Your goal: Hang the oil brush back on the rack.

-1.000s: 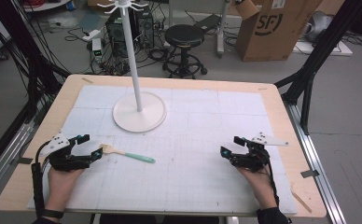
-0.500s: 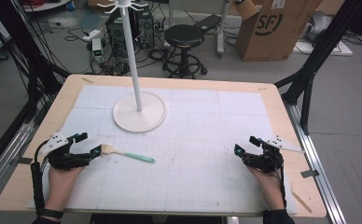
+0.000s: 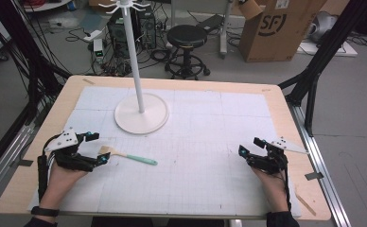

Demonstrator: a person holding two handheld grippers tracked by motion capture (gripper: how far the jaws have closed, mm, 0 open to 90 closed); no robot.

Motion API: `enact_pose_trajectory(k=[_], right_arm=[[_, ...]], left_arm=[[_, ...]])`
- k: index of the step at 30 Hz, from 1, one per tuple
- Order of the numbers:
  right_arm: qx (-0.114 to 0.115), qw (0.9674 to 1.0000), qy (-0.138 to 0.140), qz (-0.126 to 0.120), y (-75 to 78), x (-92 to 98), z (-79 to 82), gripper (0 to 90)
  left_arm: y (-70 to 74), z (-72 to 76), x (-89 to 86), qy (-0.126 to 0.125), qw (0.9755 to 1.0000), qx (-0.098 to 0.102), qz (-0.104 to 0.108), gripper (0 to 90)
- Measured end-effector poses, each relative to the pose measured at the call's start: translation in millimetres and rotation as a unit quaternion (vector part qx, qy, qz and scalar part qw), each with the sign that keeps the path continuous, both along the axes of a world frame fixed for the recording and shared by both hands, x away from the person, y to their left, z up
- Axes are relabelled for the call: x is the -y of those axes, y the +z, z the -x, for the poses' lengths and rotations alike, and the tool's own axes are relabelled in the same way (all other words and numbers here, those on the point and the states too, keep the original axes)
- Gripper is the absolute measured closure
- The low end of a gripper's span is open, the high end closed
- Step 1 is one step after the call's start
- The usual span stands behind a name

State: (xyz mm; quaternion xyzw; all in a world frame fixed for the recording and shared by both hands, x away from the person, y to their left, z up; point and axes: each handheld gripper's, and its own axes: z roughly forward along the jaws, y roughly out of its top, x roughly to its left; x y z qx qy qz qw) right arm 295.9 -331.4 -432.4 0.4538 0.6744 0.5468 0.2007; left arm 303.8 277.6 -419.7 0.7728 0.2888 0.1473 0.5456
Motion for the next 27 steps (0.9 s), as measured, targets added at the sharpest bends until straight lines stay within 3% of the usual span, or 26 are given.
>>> enact_pose_trajectory(k=[5,10,15,20,21,27], right_arm=[[0.001,1.0000,0.000,0.001,-0.9,0.0,-0.9,18.0],[0.002,1.0000,0.000,-0.001,-1.0,0.9,-1.9,19.5],[0.003,1.0000,0.000,0.000,-1.1,1.3,-2.2,19.8],[0.003,1.0000,0.000,0.001,-1.4,1.8,-2.3,20.0],[0.003,1.0000,-0.001,-0.001,-1.4,2.1,-2.4,20.0],[0.003,1.0000,0.001,-0.004,-1.3,2.3,-2.5,21.4]], left_arm=[[-3.3,-3.9,4.2,-0.014,0.9998,-0.015,-0.003,12.4],[-3.8,-6.5,14.7,-0.023,0.9989,0.005,-0.040,11.8],[-2.4,-11.1,29.4,-0.057,0.9959,0.024,-0.066,8.6],[-11.1,-18.8,35.2,-0.078,0.9933,0.001,-0.085,12.7],[-12.5,-20.0,35.4,-0.083,0.9929,-0.002,-0.086,17.0],[-19.7,-24.0,40.7,-0.097,0.9904,-0.008,-0.099,21.6]])
